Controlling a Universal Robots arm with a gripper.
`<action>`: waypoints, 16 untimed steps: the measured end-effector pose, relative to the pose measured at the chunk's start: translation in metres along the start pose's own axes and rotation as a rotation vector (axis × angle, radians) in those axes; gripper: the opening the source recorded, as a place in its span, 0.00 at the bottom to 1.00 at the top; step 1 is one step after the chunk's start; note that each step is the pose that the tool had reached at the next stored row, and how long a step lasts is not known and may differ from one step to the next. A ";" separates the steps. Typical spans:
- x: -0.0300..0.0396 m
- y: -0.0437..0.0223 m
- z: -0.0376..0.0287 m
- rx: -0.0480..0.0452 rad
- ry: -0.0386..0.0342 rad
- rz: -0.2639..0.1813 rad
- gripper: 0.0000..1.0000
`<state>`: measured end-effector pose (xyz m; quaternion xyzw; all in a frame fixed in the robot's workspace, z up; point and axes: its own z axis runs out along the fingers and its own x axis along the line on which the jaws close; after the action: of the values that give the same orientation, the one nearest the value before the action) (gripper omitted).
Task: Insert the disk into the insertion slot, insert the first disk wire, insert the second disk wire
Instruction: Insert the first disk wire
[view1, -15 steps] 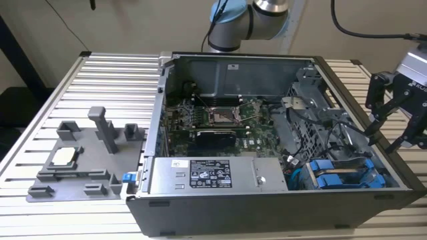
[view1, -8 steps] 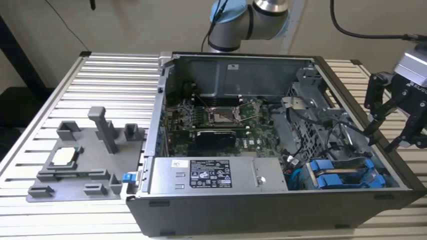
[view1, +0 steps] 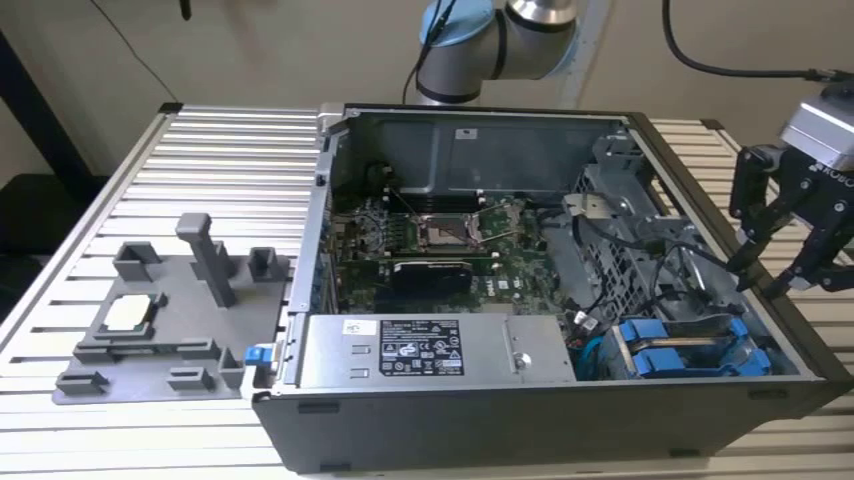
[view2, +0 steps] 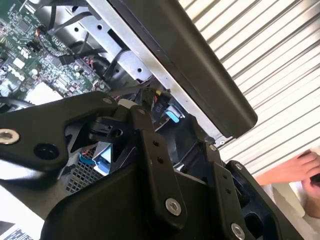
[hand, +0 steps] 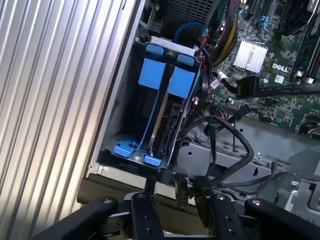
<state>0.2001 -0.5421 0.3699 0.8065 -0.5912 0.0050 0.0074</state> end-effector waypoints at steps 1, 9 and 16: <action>-0.0001 -0.0003 0.0002 0.0001 -0.0001 0.000 0.38; -0.0005 -0.0010 0.0004 -0.0003 0.0008 0.001 0.19; -0.0005 0.0024 0.0004 -0.0003 0.0006 0.001 0.19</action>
<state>0.1977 -0.5424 0.3696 0.8062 -0.5916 0.0052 0.0077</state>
